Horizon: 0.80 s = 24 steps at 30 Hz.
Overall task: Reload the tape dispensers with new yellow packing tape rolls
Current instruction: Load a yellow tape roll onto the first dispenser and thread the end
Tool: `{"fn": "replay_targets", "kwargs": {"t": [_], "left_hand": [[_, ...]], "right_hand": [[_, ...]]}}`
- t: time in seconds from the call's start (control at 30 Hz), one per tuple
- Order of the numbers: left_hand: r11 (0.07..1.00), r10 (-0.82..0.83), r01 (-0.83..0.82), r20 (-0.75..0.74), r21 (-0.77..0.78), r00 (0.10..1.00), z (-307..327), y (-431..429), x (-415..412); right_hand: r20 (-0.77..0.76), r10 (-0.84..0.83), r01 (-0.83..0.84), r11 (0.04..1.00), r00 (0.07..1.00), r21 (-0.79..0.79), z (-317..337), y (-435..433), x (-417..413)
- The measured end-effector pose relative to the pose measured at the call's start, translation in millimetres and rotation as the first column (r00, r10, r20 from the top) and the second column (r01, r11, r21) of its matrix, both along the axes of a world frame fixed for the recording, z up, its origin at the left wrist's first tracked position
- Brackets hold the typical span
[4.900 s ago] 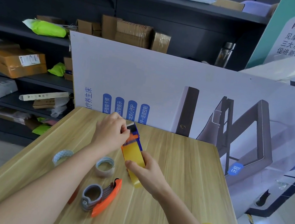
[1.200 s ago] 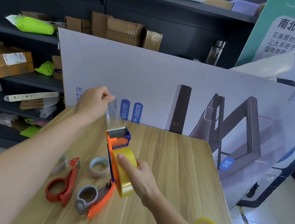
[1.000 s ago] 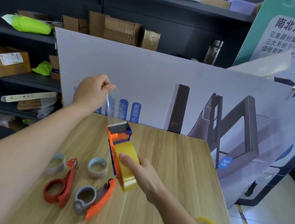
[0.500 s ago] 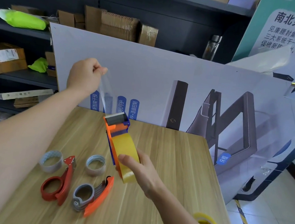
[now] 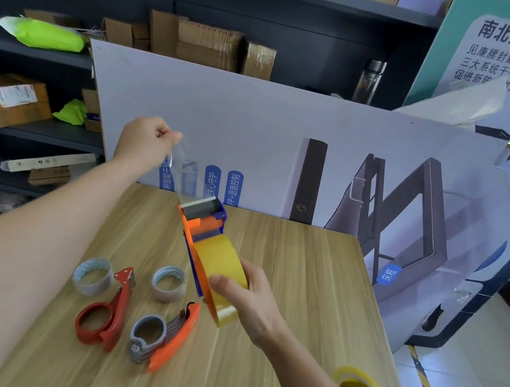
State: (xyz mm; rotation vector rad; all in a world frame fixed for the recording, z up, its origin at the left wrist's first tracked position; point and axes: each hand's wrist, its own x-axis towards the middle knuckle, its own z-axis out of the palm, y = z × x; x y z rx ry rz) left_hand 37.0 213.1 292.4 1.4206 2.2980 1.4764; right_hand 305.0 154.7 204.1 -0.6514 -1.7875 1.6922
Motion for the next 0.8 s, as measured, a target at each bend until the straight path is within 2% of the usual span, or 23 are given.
{"fn": "replay_targets", "kwargs": {"t": [0.17, 0.27, 0.37, 0.43, 0.53, 0.63, 0.7, 0.8], "left_hand": [[0.989, 0.008, 0.004, 0.080, -0.148, 0.997, -46, -3, 9], [0.968, -0.029, 0.101, 0.298, -0.230, 0.954, -77, -6, 24], [0.912, -0.068, 0.260, 0.508, -0.317, 0.859, -102, -15, 40], [0.878, -0.114, 0.380, 0.643, -0.292, 0.757, -110, -23, 52], [0.852, -0.189, 0.492, 0.772, -0.178, 0.607, -120, -28, 70], [0.880, -0.211, 0.470, 0.830, -0.068, 0.515, -132, -29, 87], [0.907, -0.216, 0.422, 0.855, -0.003, 0.471, -140, -32, 95], [0.927, -0.189, 0.372, 0.915, 0.046, 0.358, -150, -37, 102]], "right_hand": [[-0.108, -0.028, 0.018, 0.996, 0.994, -0.091, 2, -1, 2], [-0.154, -0.059, 0.031, 0.984, 0.986, -0.174, 5, 1, 3], [-0.118, -0.180, 0.142, 0.951, 0.976, -0.275, 5, 6, 0], [-0.073, -0.266, 0.226, 0.911, 0.961, -0.347, 3, 7, -1], [-0.049, -0.287, 0.250, 0.895, 0.957, -0.369, 2, 9, -3], [-0.044, -0.298, 0.257, 0.880, 0.953, -0.401, -2, 11, -3], [-0.002, -0.328, 0.295, 0.852, 0.945, -0.433, -4, 11, -4], [0.085, -0.372, 0.365, 0.798, 0.924, -0.479, -5, 9, -5]]}}
